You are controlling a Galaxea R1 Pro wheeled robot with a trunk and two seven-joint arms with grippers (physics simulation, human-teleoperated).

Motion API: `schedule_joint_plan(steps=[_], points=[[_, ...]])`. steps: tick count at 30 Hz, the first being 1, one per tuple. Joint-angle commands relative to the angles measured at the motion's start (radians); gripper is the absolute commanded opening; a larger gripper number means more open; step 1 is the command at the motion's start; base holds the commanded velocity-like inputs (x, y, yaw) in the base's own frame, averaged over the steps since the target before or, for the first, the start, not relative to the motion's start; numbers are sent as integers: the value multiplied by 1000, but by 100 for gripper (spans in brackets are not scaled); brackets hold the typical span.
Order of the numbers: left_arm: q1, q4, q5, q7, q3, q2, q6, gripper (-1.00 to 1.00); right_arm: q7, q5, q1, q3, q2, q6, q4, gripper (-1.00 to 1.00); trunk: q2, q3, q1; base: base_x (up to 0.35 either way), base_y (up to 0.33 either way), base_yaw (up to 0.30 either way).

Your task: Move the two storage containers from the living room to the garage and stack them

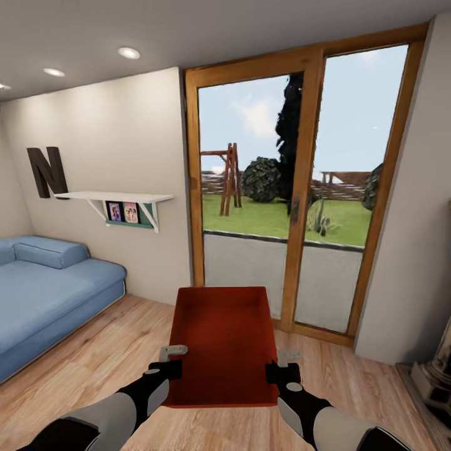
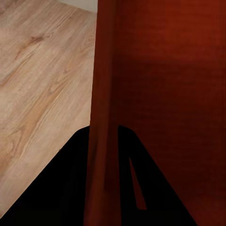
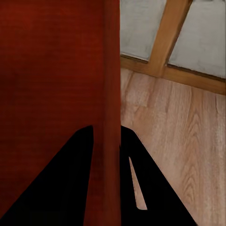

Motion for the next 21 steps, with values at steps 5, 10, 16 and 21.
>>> schedule_joint_plan(steps=[5,10,16,21], points=[[-2,-3,-2,81,64,2,-16,-100,4,-17,0,23,1,0,1,-100,-2,-2,0,0,0,268],[-2,-1,-2,81,64,2,-17,-100,4,-17,1,24,1,0,1,-100,-2,-2,0,0,0,268],[-2,-1,-2,81,64,3,-16,-100,4,-18,1,23,1,1,1,-100,-2,-2,0,0,0,268],[-2,-1,-2,81,64,3,-17,-100,4,-17,0,24,1,1,1,-100,-2,-2,0,0,0,270]])
